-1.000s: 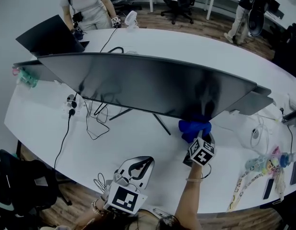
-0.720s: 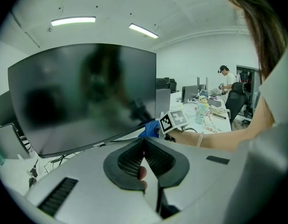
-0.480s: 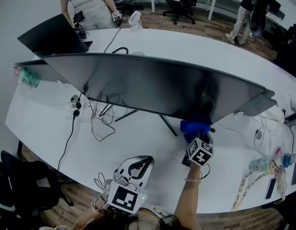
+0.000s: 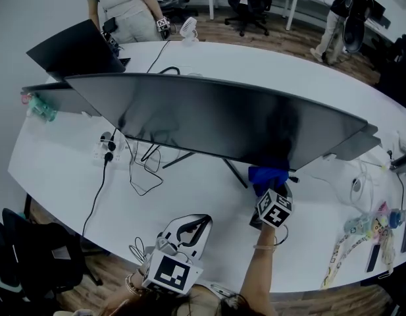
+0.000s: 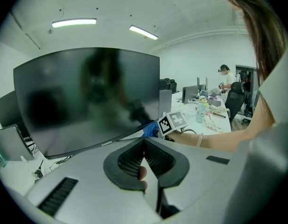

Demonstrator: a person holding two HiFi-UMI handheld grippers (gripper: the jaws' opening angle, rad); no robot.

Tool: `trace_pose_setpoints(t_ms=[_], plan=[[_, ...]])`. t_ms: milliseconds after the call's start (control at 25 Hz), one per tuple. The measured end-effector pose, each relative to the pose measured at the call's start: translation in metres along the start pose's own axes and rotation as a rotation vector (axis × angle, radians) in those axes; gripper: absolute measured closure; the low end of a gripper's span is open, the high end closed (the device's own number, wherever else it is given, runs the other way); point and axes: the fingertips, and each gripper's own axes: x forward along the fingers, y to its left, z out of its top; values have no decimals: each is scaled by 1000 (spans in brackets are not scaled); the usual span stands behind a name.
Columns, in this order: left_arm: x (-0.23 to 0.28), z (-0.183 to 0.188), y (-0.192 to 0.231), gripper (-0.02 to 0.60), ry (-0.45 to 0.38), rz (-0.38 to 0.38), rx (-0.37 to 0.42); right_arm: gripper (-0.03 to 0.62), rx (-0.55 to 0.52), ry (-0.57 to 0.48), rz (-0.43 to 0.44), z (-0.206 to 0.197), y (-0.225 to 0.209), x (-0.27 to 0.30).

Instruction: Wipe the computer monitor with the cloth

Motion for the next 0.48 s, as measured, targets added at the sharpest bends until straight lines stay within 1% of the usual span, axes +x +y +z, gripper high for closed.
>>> trace_pose_setpoints(t_ms=[200,480], plan=[[-3,0,1,572,-7,-11,4,531,-4,0,4,-1,7,-1],[-10,-2,10,572,-6,-5,2,531,-5,1,14,-2,21,0]])
